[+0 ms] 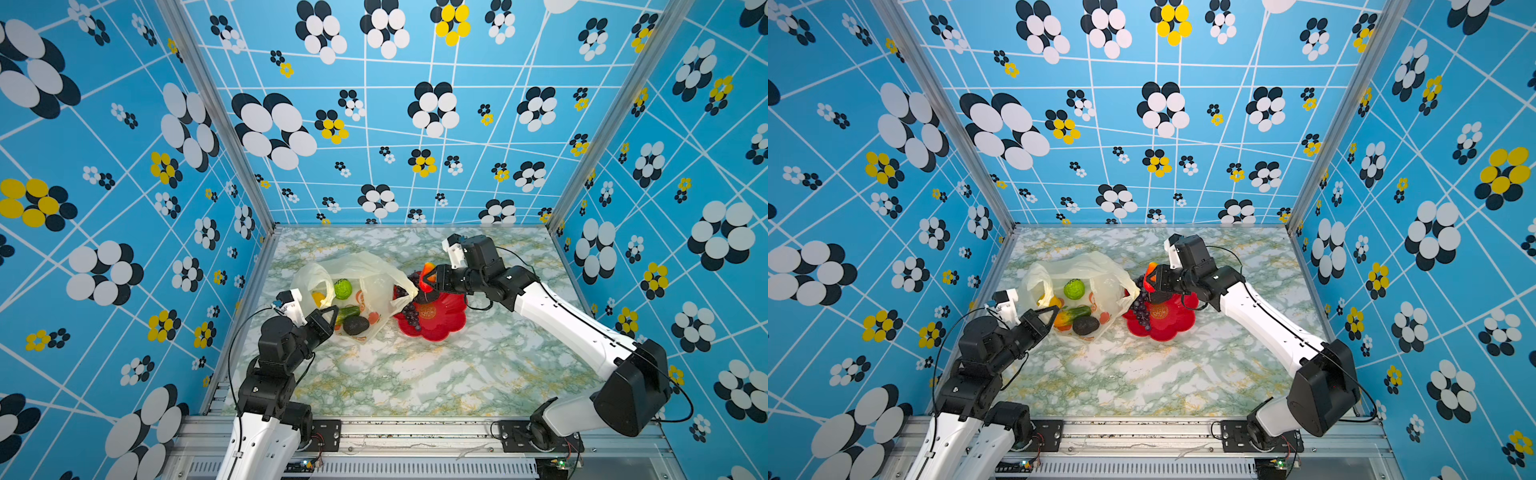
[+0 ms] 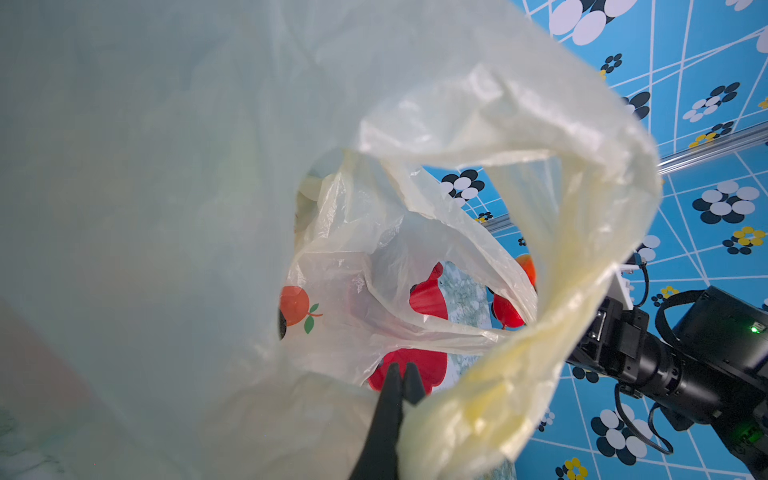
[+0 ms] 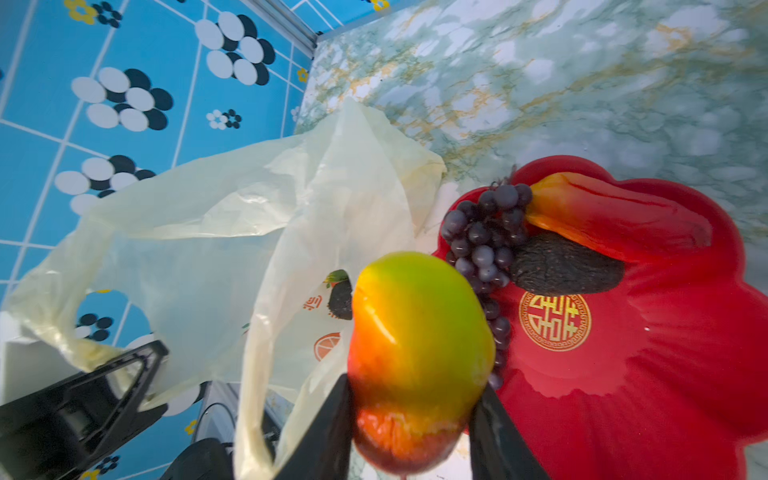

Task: Place the fruits into the plastic bag
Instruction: 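Lift the yellow-red fruit with the right gripper and carry it into the bag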

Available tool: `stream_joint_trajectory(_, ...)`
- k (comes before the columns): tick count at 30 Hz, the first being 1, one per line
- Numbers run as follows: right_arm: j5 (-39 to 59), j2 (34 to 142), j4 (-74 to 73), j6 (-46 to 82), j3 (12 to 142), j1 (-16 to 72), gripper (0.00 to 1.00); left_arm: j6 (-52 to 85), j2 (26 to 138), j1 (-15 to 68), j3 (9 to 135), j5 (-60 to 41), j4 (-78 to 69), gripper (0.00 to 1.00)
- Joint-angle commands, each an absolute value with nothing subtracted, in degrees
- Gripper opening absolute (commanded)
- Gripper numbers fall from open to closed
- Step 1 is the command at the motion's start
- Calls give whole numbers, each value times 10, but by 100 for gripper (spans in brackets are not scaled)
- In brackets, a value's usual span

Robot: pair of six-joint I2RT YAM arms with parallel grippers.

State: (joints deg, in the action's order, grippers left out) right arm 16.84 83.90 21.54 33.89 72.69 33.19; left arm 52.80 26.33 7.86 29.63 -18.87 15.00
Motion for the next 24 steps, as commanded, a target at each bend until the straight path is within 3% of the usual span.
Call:
stream_joint_trajectory(1,223,814,151,371,747,333,37,528,257,73,296,-194,136,0)
stream_joint_trajectory(11,261,857,126,325,835,422,37,533,247,74,290,-195,139,0)
stream_joint_trajectory(24,269,1072,210,288,949,506,34,531,240,74,291,-194,146,0)
